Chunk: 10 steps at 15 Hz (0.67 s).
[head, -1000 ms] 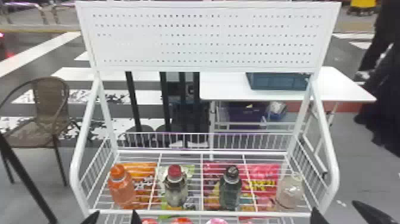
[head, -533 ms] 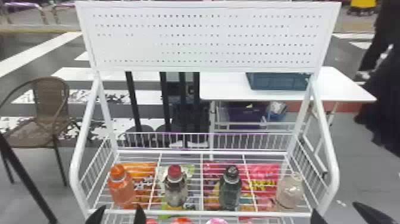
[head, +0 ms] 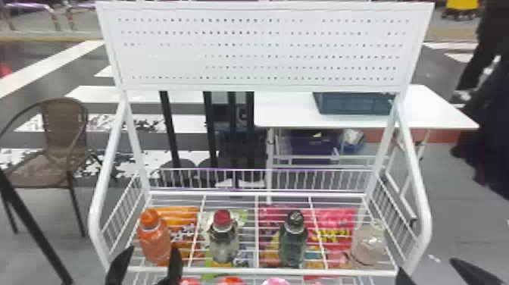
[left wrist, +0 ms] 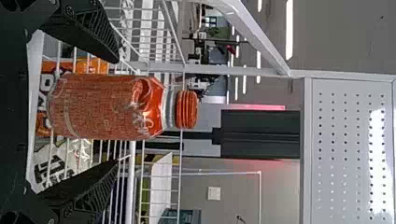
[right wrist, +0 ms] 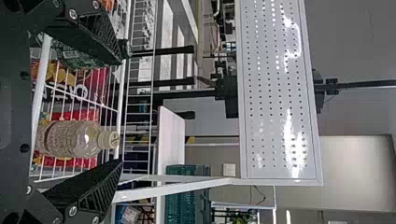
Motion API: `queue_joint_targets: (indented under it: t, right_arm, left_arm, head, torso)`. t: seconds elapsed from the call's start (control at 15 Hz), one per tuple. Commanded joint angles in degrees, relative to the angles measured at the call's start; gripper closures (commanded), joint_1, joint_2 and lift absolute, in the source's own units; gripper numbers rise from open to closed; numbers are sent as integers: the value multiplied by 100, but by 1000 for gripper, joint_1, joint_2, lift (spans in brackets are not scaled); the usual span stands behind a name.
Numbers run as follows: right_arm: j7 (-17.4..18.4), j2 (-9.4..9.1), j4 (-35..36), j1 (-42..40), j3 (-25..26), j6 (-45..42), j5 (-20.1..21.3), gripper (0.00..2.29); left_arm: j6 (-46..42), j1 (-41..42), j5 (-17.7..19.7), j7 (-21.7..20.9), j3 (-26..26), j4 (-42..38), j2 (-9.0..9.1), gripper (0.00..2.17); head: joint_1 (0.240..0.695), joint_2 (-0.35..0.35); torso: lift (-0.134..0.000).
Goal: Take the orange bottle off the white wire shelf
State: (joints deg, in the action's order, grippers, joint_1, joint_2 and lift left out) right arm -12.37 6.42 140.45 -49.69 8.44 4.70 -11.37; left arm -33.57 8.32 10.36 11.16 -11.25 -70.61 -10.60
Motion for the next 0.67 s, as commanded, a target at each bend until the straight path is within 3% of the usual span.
queue_joint_targets:
  t: [0.0, 0.6]
  right_arm:
    - [-2, 0, -8, 3, 0, 0, 3, 151]
    - [-2, 0, -52, 12, 9, 0, 20, 151]
  left_arm:
    - [118, -156, 10, -8, 0, 65, -21, 140]
    - [663, -665, 194, 9, -158, 372, -135, 137]
  head:
    - [499, 0]
    - [499, 0]
  torso:
    - [0]
    - [0]
